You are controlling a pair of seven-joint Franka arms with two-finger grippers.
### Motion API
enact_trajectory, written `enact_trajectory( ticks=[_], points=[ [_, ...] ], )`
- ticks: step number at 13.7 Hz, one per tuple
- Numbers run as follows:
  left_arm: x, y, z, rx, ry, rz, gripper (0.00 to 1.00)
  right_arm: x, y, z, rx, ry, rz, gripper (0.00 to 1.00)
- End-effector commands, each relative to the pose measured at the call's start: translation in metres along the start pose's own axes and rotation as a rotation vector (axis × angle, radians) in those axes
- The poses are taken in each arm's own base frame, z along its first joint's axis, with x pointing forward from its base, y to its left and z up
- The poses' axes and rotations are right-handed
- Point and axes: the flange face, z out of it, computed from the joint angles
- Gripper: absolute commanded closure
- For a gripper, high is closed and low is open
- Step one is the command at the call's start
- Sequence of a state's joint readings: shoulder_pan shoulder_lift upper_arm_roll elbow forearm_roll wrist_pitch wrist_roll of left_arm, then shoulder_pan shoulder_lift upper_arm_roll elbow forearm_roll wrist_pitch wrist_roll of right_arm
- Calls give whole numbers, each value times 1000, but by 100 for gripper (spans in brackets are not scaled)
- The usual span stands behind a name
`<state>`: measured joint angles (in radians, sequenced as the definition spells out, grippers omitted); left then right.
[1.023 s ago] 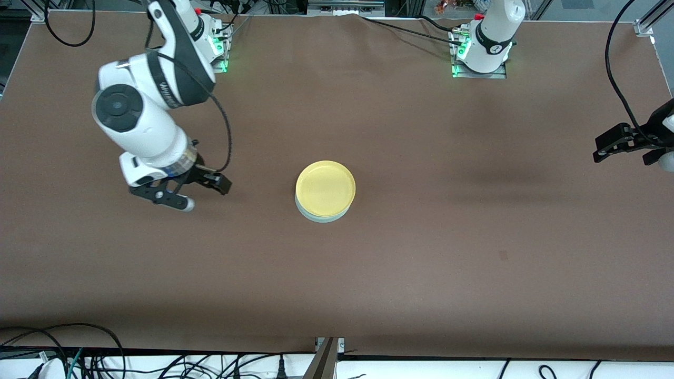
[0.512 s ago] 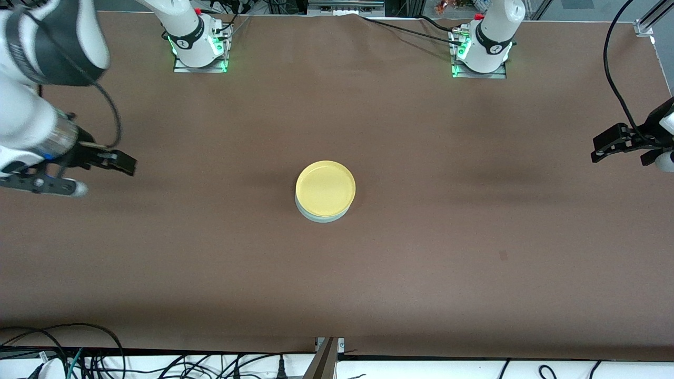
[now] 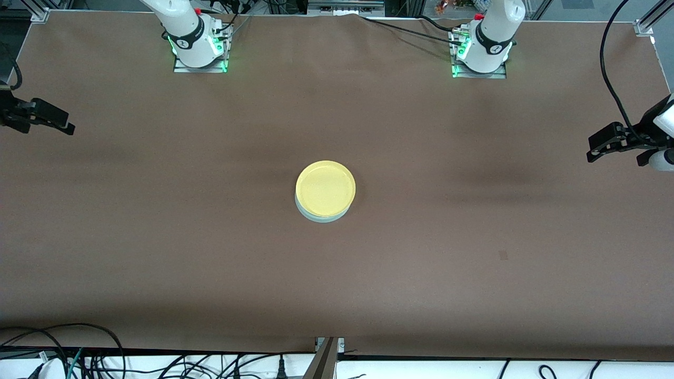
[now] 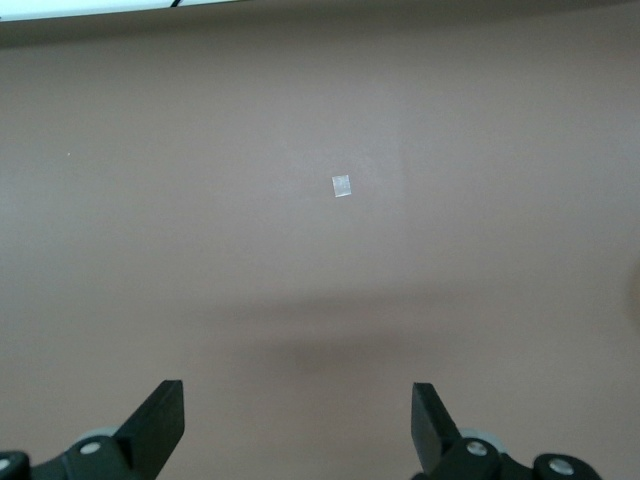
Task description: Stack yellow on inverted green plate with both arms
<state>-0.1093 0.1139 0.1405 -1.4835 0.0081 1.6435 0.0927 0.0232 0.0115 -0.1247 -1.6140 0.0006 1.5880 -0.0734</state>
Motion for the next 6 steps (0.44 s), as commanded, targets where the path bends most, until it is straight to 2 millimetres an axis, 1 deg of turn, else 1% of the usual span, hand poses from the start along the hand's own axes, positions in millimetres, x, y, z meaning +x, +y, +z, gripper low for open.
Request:
enact_trajectory(
  ticks=[1,3,4,6],
  points=[
    [3,-1,-6,16,5,13,0,-4,6,5,-28,5,-83,0],
    [3,-1,-6,18,4,13,0,-3,4,4,-35,6,-98,0],
    [4,-1,-5,18,3,13,0,-4,2,8,-23,-11,-90,0],
    [4,-3,-5,18,3,10,0,-3,6,10,-16,-12,-81,0]
  ],
)
